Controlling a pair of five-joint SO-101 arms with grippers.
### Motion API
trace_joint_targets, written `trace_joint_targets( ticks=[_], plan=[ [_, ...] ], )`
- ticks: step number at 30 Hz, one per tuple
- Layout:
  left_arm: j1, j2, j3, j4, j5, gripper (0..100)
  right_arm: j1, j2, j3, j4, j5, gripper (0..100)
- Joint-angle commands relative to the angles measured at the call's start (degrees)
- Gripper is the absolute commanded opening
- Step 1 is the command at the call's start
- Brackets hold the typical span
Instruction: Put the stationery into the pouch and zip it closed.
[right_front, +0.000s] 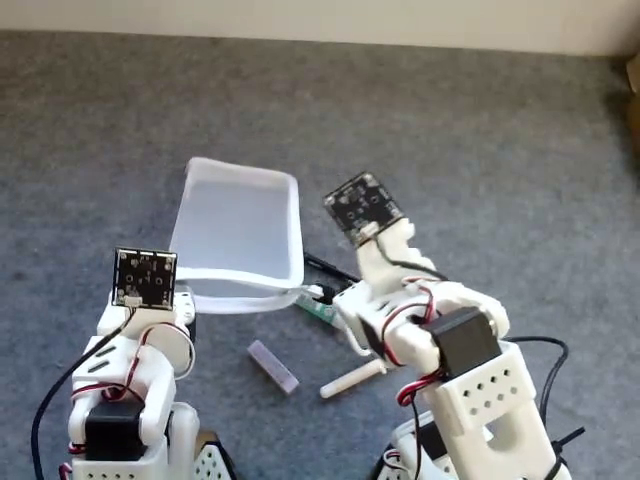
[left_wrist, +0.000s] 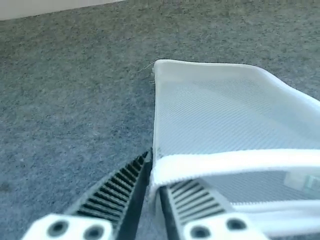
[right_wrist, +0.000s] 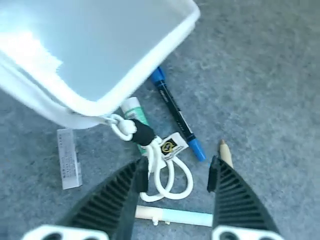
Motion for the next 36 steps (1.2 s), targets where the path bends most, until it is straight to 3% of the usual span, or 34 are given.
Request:
trace_joint_targets(
  ticks=[1, 7, 19, 24, 33, 36],
  plan=[
    [1.10, 0.22, -3.65, 0.09, -0.53, 1, 4.09, -1.01, -3.56, -0.22, 1.05, 18.0],
    [1.10, 0.31, -9.45, 3.52, -0.35, 1, 6.55, -0.75, -3.12, -0.13, 6.42, 18.0],
    [1.45, 1.10, -18.77, 6.24, 0.88, 1, 9.98, 16.31, -1.80, -4.70, 6.68, 18.0],
    [1.45, 10.24, -25.10, 6.51, 1.41, 1, 13.41, 22.99, -1.80, -11.12, 6.68, 18.0],
    [1.45, 27.74, -36.62, 6.86, 5.10, 1, 14.02, 30.55, -2.24, -13.05, 6.86, 18.0],
    [1.54, 30.64, -39.78, 9.58, 7.47, 1, 15.16, 32.40, -2.15, -14.02, 11.96, 18.0]
  ],
)
